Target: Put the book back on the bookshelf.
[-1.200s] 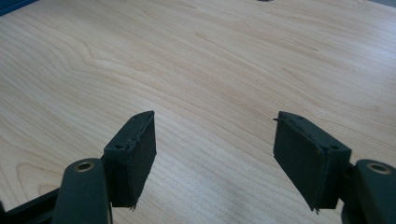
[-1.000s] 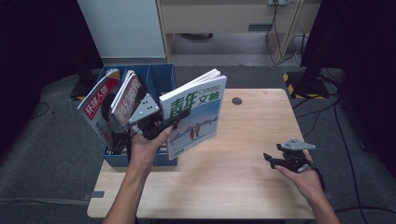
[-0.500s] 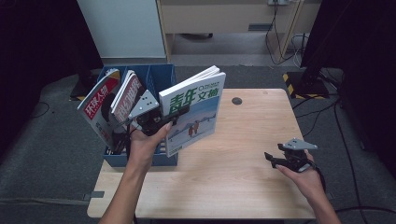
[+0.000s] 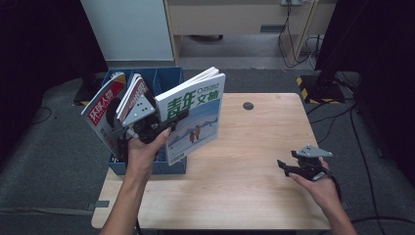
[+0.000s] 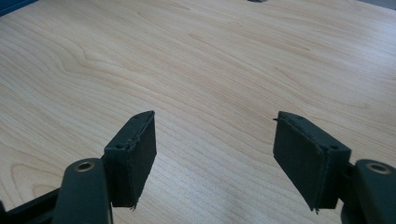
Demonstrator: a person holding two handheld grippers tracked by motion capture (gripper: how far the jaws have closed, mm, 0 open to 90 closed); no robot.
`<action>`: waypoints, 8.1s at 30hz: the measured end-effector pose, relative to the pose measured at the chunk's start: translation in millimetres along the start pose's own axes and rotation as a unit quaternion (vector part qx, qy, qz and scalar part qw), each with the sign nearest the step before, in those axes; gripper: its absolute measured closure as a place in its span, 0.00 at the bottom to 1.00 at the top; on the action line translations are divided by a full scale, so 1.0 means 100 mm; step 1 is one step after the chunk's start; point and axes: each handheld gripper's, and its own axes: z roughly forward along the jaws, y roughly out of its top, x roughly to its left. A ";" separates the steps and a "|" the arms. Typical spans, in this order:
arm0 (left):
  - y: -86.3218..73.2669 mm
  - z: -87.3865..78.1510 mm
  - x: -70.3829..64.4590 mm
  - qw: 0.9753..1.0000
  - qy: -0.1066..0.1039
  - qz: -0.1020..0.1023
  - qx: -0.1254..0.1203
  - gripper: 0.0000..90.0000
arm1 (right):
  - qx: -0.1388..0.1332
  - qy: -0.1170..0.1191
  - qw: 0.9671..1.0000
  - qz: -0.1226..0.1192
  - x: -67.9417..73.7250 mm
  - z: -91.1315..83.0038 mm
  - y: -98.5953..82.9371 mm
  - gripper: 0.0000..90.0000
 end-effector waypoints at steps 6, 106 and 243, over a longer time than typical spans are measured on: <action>0.01 -0.13 0.07 1.000 0.017 -0.001 0.000 0.82 | 0.001 -0.001 1.000 -0.003 0.00 0.00 0.00 0.34; -0.23 -0.13 0.55 0.976 0.206 -0.071 0.011 0.82 | 0.010 0.001 1.000 -0.001 -0.04 0.02 -0.06 0.34; -1.01 0.03 0.51 0.962 0.255 -0.093 -0.007 0.82 | 0.029 0.000 1.000 0.007 -0.06 0.02 -0.11 0.34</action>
